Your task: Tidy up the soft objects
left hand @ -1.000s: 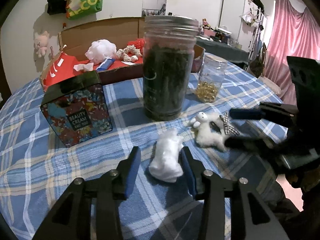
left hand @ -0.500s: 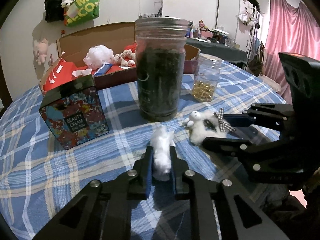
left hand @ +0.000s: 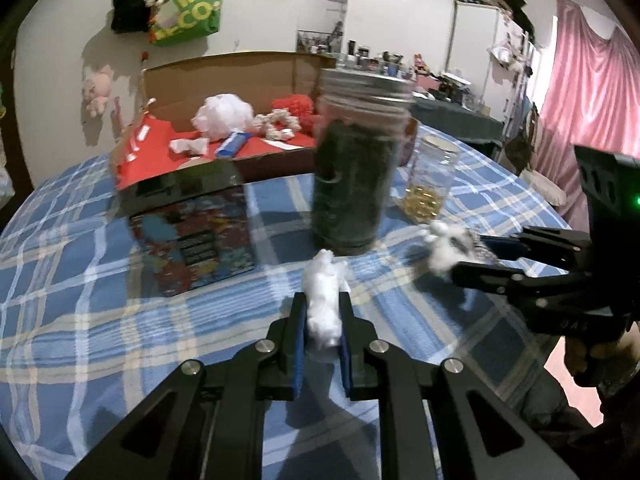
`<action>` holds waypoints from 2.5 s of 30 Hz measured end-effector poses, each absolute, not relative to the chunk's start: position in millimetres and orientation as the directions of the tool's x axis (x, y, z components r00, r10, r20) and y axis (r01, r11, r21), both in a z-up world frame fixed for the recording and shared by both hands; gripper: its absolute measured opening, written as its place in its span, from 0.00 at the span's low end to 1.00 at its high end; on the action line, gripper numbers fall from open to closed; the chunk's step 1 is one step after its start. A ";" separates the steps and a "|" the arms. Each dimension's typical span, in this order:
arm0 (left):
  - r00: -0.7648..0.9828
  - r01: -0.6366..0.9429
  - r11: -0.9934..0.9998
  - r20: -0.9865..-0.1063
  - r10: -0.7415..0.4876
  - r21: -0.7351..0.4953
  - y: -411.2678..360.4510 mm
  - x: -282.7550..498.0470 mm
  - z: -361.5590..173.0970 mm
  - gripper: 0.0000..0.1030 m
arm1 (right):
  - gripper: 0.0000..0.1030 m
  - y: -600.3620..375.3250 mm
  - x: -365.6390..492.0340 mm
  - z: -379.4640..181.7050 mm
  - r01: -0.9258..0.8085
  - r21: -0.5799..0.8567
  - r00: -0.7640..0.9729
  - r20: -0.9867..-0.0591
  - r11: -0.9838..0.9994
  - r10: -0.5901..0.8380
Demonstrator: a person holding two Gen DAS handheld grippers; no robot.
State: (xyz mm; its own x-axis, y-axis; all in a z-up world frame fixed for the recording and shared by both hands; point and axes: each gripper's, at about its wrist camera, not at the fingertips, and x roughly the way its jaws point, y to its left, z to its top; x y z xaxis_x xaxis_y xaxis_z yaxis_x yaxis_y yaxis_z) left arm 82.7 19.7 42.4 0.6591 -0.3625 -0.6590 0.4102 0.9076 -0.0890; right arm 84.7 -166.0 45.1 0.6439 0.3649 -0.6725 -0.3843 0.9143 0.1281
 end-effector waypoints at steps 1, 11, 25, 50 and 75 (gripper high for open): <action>0.661 0.397 0.913 -0.662 -0.354 -0.091 24.9 82.8 42.8 0.14 | 0.39 -170.1 84.6 45.3 -0.375 0.131 0.645 -0.674 0.918 0.360; 0.684 0.277 0.956 -0.678 -0.269 -0.100 71.5 85.5 42.8 0.14 | 0.39 -203.8 84.1 50.3 -0.294 0.133 0.668 -0.680 0.947 0.303; 0.688 0.170 0.982 -0.702 -0.181 -0.087 112.8 103.6 41.1 0.14 | 0.39 -230.2 96.8 51.4 -0.231 0.128 0.669 -0.699 0.965 0.253; 0.687 0.279 0.960 -0.691 -0.225 -0.035 127.5 168.9 60.5 0.14 | 0.39 -257.3 160.0 77.7 -0.215 0.085 0.691 -0.691 0.973 0.213; 0.641 0.412 0.909 -0.688 -0.341 -0.067 120.9 206.4 68.2 0.14 | 0.39 -240.3 195.3 87.3 -0.318 0.028 0.679 -0.691 0.948 0.248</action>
State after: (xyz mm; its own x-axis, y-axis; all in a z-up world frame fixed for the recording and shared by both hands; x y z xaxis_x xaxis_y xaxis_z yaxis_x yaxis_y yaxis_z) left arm 206.4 120.9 68.2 0.6406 -0.3410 -0.6880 0.4118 0.9088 -0.0670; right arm 195.3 -240.3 87.3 0.6788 0.2483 -0.6910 -0.3176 0.9478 0.0285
